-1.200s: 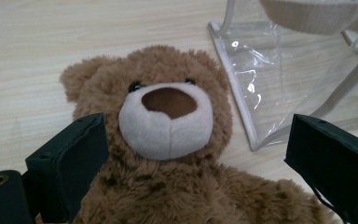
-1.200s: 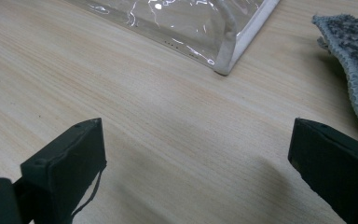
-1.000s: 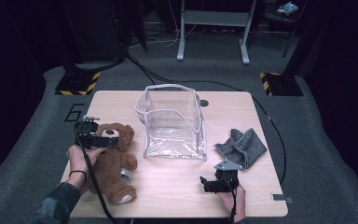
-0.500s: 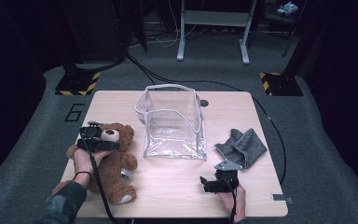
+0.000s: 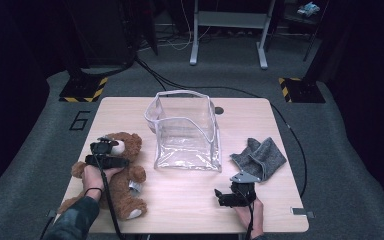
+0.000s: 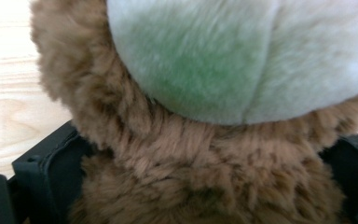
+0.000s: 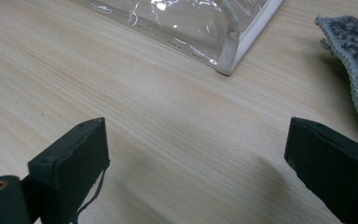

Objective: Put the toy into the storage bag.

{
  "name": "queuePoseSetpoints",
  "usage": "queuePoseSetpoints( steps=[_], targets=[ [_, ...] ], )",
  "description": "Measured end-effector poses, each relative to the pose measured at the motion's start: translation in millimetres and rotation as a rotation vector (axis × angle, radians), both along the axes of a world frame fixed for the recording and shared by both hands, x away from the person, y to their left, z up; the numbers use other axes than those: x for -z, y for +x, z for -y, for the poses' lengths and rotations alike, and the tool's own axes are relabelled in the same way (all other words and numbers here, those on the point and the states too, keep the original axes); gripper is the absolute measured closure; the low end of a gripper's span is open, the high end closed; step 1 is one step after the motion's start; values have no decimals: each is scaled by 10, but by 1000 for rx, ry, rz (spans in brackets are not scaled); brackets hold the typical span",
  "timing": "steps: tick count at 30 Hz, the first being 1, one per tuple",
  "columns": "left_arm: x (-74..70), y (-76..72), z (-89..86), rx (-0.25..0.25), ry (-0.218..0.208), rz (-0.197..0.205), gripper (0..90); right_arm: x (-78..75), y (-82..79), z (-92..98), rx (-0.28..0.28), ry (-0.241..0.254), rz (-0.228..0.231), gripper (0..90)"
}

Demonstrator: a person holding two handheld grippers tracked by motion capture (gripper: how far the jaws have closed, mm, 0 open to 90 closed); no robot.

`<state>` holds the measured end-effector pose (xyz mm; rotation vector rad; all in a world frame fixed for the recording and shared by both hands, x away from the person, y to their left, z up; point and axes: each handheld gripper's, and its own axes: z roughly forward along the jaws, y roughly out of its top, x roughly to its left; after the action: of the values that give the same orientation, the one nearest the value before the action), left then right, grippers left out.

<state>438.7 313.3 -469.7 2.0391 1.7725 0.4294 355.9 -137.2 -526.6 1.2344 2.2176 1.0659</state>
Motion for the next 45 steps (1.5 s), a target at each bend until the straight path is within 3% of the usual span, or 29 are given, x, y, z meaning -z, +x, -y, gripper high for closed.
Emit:
queuePoseSetpoints(
  steps=[4,7,9,13,18,25,29,36,45],
  targets=[
    [28,-27,61,11,32,22,165,2,3,0,-3,2,-1,61],
    [32,-71,76,20,42,64,260,0,-1,3,3,5,-6,62],
    [35,-94,82,20,40,91,321,2,0,2,5,11,-11,63],
    [4,-125,55,31,26,104,391,4,12,8,0,6,-9,66],
    [-77,-150,-17,40,-6,119,421,6,21,7,-4,11,-16,77],
    [-260,-210,-50,52,-18,187,440,6,23,8,-4,8,-19,82],
    [-350,-202,-55,51,-29,205,441,8,22,5,-5,6,-17,82],
    [-546,-242,-100,30,-104,279,442,8,24,4,-5,7,-26,83],
    [-794,-273,-131,25,-123,354,450,8,23,4,-5,8,-25,87]
  ],
)
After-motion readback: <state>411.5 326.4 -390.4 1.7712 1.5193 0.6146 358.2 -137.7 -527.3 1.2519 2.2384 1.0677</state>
